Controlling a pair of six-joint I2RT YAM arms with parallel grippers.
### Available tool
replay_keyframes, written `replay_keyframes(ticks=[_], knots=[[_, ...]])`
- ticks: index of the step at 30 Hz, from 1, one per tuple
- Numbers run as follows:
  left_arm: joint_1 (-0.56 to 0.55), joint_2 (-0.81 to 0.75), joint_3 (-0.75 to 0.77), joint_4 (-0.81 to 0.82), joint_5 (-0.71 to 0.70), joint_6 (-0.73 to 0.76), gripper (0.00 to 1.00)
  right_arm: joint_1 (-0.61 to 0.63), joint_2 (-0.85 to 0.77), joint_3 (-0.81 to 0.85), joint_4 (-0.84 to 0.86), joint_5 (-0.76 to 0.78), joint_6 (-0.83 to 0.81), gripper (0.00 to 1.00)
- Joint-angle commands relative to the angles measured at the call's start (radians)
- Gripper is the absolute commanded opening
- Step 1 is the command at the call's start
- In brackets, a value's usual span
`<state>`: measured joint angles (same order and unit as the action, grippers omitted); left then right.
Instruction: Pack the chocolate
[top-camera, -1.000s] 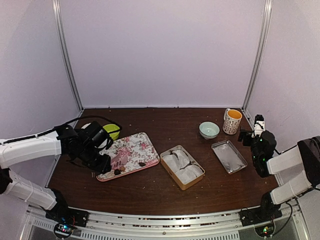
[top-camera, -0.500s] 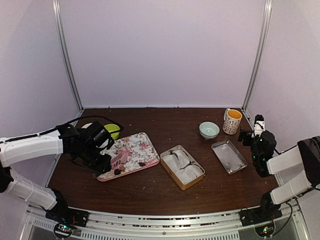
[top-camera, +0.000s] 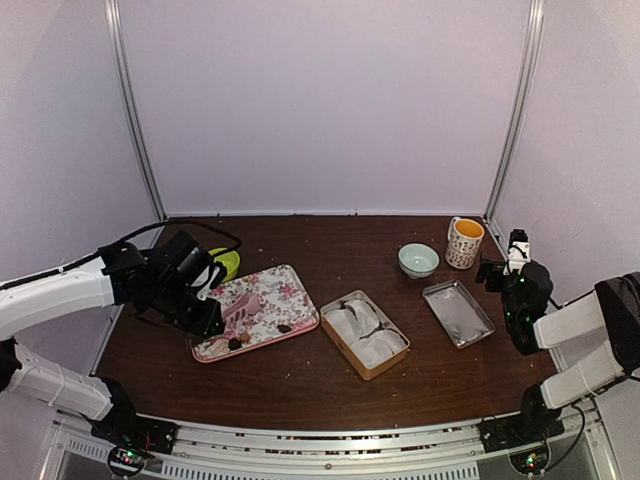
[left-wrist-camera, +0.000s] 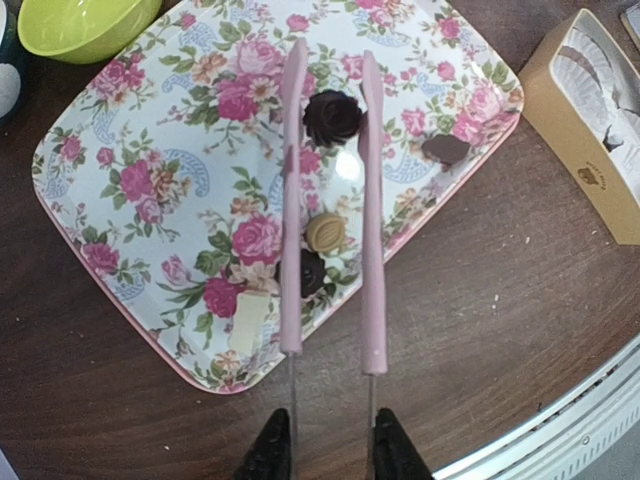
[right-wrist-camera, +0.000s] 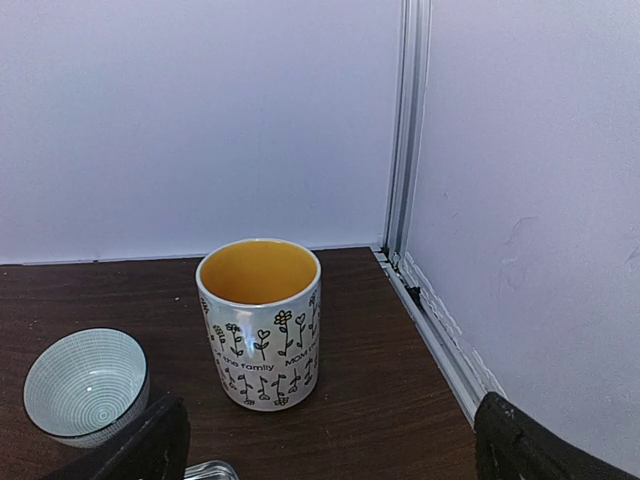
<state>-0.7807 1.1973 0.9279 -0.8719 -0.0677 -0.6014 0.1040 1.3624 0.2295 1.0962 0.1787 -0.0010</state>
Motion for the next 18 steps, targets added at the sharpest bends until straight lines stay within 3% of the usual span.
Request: replay_keyframes(ticks=[1,18], knots=[[-0.005,-0.028,0.025,0.087,0.073,-0.026,0.25,-0.007,-0.003,0.014,0.004,-0.004,0.002,1.0],[-0.054,0.03,0.093,0.244,0.207,-0.057,0.25,-0.007,-0.003,0.013,0.004,-0.004,0.002,1.0]])
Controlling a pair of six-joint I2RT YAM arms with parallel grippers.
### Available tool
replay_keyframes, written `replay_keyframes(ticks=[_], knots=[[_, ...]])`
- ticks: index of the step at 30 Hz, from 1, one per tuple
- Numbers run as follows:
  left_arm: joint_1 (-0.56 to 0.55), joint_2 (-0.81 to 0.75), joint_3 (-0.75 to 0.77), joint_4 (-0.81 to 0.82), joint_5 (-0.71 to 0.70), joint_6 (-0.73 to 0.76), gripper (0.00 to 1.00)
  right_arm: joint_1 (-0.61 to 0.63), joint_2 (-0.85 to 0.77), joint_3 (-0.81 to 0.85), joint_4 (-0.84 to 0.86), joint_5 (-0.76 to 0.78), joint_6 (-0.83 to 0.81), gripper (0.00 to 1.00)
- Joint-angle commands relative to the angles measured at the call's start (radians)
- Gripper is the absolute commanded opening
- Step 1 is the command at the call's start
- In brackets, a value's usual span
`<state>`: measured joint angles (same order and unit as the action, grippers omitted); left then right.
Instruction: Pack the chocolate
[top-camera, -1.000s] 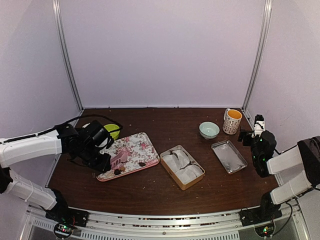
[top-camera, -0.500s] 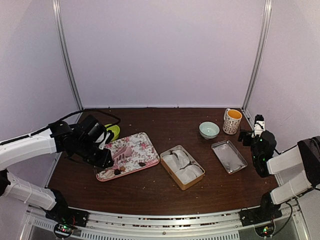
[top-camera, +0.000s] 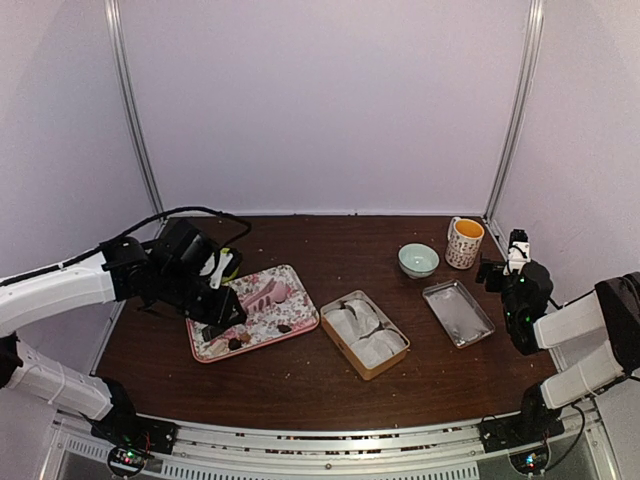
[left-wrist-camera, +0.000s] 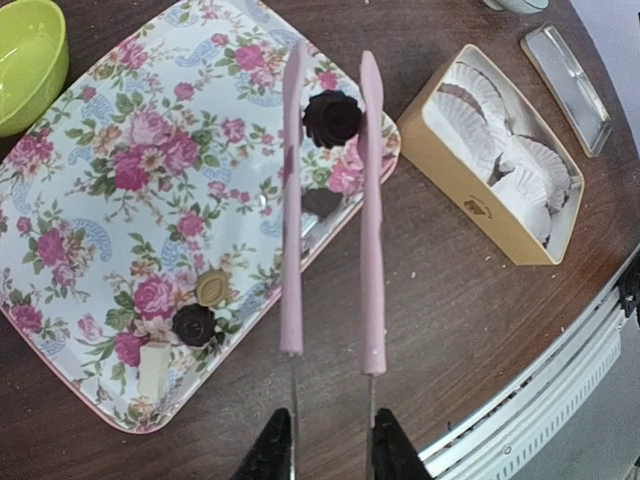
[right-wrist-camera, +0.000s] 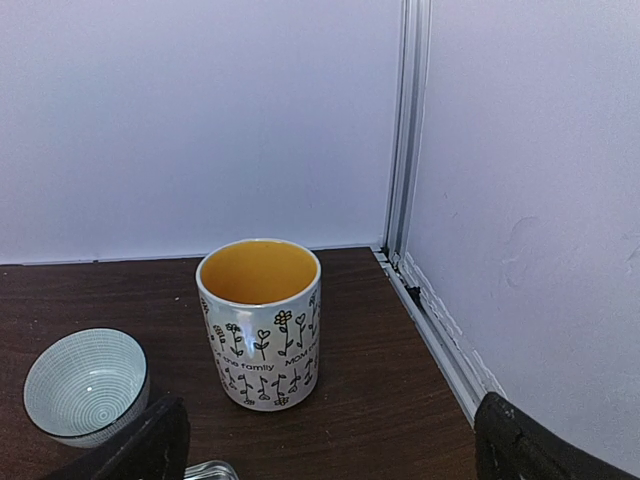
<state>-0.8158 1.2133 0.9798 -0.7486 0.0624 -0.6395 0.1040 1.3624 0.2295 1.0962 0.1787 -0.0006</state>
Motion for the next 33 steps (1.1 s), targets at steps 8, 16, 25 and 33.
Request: replay_keyframes(ticks=[8,16,25,33], knots=[[-0.087,0.15,0.154,0.18,0.094,-0.01,0.24,-0.007,-0.004,0.013,0.004,-0.005,0.002,1.0],[-0.137,0.309,0.262,0.232,0.118,0.019,0.23,-0.007,-0.003,0.013,0.004,-0.004,0.002,1.0],[-0.154,0.452,0.328,0.308,0.148,0.045,0.22,-0.008,-0.003,0.013,0.004,-0.004,0.002,1.0],[-0.154,0.522,0.355,0.33,0.142,0.062,0.22,-0.009,-0.003,0.014,0.004,-0.005,0.002,1.0]])
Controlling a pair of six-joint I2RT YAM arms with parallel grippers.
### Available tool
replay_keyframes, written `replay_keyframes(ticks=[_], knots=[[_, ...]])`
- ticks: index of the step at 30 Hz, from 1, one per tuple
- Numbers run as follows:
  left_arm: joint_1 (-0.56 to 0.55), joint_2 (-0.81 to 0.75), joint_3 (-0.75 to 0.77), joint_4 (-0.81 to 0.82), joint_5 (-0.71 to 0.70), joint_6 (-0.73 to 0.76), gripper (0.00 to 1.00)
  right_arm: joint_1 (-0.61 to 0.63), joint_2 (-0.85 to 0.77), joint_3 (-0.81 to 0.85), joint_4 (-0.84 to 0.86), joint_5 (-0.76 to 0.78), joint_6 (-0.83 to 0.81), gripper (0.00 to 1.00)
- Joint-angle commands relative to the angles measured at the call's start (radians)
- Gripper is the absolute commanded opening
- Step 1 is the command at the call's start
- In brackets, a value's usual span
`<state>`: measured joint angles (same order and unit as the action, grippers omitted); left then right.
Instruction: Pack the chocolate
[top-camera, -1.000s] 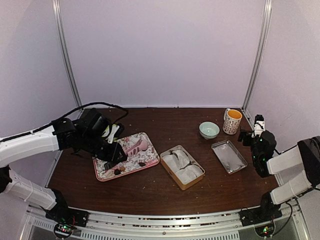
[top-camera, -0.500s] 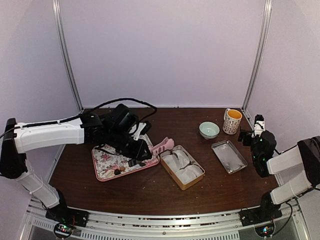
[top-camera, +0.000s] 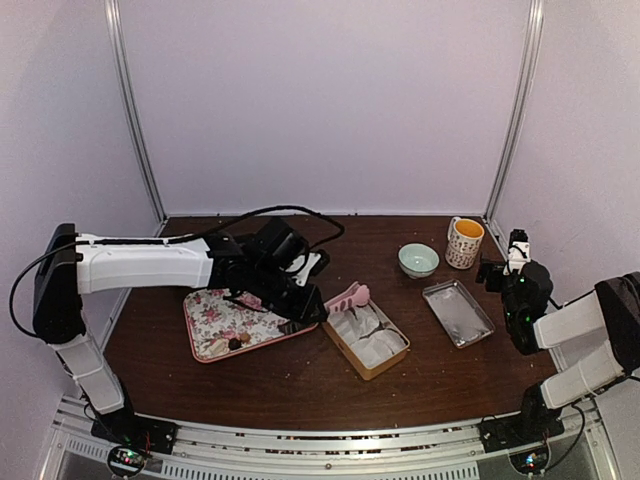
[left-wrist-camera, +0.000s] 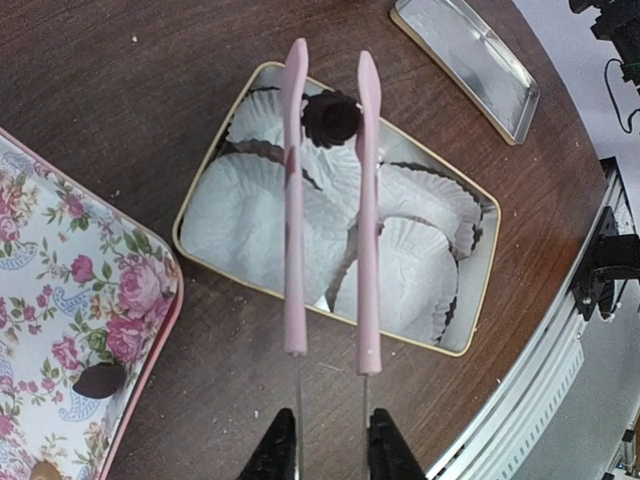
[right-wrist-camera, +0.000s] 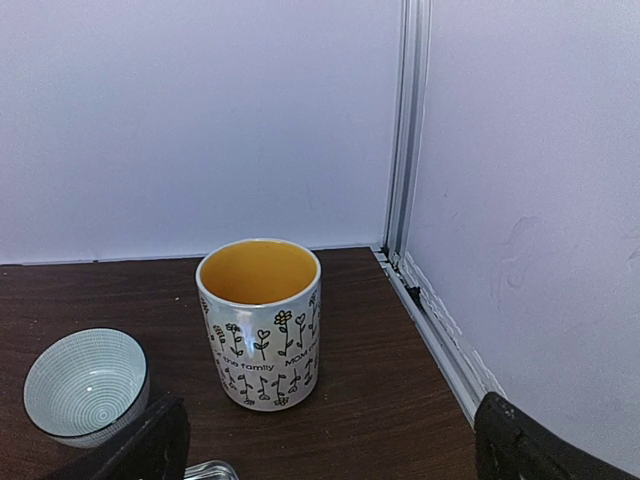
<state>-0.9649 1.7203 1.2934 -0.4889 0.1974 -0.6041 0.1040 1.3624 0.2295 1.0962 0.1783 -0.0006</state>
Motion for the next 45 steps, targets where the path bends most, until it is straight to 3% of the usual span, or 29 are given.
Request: replay_keyframes(ticks=[1,22,28,37,45], knots=[[-0.006,0.023,0.043,0.071,0.007,0.029,0.22,-0.009,-0.003,0.014,0.003,-0.004,0.002,1.0],[-0.006,0.074,0.078,0.017,-0.05,0.072,0.23,-0.008,-0.003,0.013,0.003,-0.005,0.002,1.0],[-0.006,0.074,0.082,0.01,-0.052,0.076,0.31,-0.009,-0.003,0.014,0.002,-0.005,0.003,1.0],[-0.006,0.074,0.099,-0.017,-0.073,0.084,0.33,-0.009,-0.003,0.014,0.003,-0.005,0.002,1.0],[-0.006,0.011,0.066,-0.02,-0.107,0.077,0.32,-0.008,-0.003,0.014,0.002,-0.005,0.002,1.0]])
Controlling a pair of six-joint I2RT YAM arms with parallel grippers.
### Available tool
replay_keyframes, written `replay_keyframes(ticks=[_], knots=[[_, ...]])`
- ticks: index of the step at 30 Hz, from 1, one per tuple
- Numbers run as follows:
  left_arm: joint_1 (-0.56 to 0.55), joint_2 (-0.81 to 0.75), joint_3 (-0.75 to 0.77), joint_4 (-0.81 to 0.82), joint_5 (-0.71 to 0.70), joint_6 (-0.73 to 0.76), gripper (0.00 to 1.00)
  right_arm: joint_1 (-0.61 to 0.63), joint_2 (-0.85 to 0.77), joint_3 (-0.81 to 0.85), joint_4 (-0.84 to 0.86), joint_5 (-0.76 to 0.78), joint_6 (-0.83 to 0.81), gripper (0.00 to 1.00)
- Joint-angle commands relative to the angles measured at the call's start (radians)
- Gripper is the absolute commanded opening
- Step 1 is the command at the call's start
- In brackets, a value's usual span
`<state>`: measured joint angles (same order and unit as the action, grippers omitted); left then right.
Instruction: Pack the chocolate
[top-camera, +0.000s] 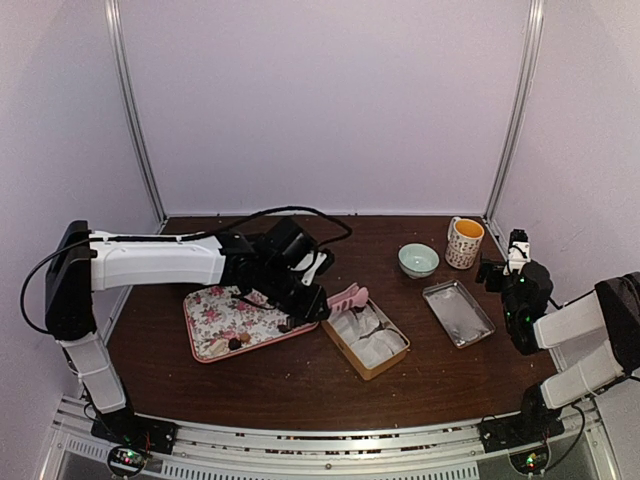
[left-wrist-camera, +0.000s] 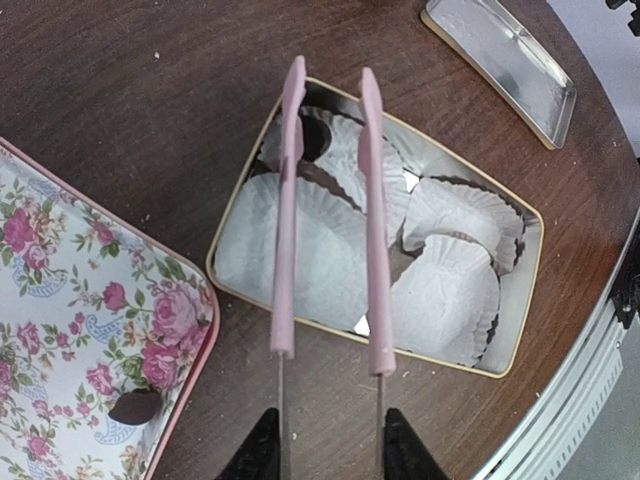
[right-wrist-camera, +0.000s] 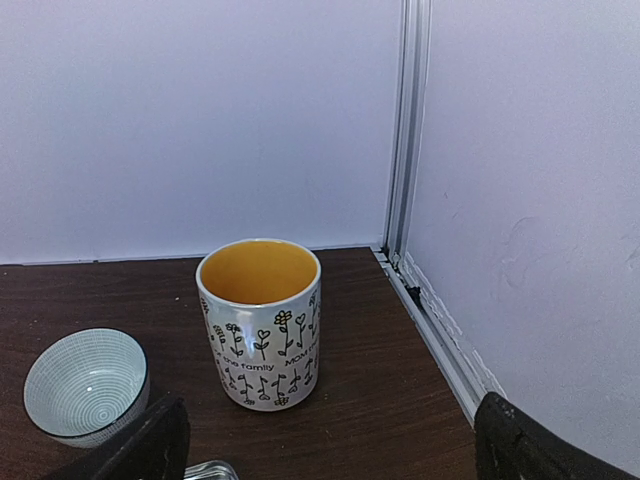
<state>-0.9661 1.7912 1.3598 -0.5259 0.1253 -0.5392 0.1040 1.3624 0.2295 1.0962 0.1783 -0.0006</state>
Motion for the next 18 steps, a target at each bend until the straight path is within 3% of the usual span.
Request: replay_keyframes(ticks=[1,18], knots=[[-0.005,-0.079,-0.01,0.017,-0.041,0.012,0.32,-0.009,-0.003,0.013,0.003,-0.005,0.002,1.0],[-0.005,-0.423,-0.287,-0.149,-0.145,-0.103,0.32,-0.008,-0.003,0.013,0.003,-0.005,0.003,1.0]])
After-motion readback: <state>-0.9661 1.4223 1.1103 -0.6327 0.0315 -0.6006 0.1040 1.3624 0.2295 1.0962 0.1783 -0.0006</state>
